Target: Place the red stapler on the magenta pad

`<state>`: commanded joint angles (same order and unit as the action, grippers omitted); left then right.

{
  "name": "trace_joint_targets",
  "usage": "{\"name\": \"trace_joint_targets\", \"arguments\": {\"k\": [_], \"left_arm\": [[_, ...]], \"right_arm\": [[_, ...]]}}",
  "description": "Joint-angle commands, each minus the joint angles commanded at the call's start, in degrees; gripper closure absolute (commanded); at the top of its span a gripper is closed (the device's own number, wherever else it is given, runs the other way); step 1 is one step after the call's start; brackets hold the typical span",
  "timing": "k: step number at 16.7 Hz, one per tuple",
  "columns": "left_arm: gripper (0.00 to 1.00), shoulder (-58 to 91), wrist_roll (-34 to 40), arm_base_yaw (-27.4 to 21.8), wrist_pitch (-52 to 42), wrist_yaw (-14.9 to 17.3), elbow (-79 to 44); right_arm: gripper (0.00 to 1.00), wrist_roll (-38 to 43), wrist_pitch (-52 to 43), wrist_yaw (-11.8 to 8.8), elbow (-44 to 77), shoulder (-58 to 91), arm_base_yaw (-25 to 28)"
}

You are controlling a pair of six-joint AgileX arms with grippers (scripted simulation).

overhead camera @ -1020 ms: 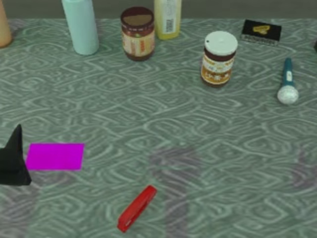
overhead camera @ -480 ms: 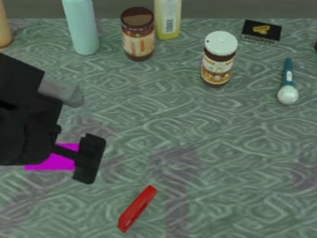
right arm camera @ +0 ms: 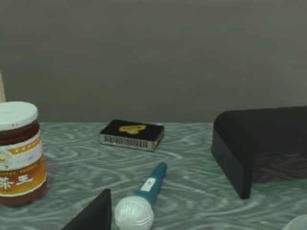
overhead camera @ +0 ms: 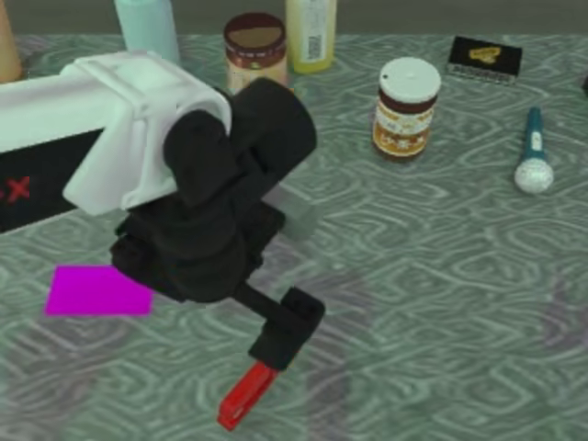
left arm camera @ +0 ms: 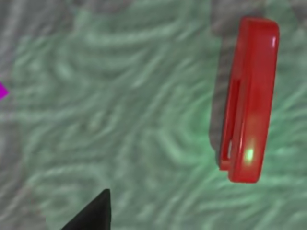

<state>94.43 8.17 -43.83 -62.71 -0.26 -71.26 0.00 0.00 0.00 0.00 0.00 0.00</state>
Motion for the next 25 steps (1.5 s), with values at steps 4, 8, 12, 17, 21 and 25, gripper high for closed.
{"name": "trace_joint_targets", "arguments": {"k": [4, 8, 12, 17, 21, 25], "left_arm": [[0.00, 5.30, 0.46, -2.70, -3.51, -0.13, -4.64], [0.00, 5.12, 0.43, -2.43, -3.37, -0.10, -4.48], [0.00, 6.57, 0.23, -2.44, 0.78, -0.12, -1.43], [0.00, 11.43, 0.06, -2.36, 14.73, -0.10, 6.93], [0.00, 13.23, 0.04, -2.40, 18.82, -0.10, 9.75], [0.08, 13.23, 0.04, -2.40, 18.82, -0.10, 9.75]], "right_arm": [[0.00, 0.00, 0.00, 0.00, 0.00, 0.00, 0.00], [0.00, 0.00, 0.00, 0.00, 0.00, 0.00, 0.00], [0.00, 0.00, 0.00, 0.00, 0.00, 0.00, 0.00], [0.00, 0.00, 0.00, 0.00, 0.00, 0.00, 0.00], [0.00, 0.00, 0.00, 0.00, 0.00, 0.00, 0.00], [0.00, 0.00, 0.00, 0.00, 0.00, 0.00, 0.00]]}}
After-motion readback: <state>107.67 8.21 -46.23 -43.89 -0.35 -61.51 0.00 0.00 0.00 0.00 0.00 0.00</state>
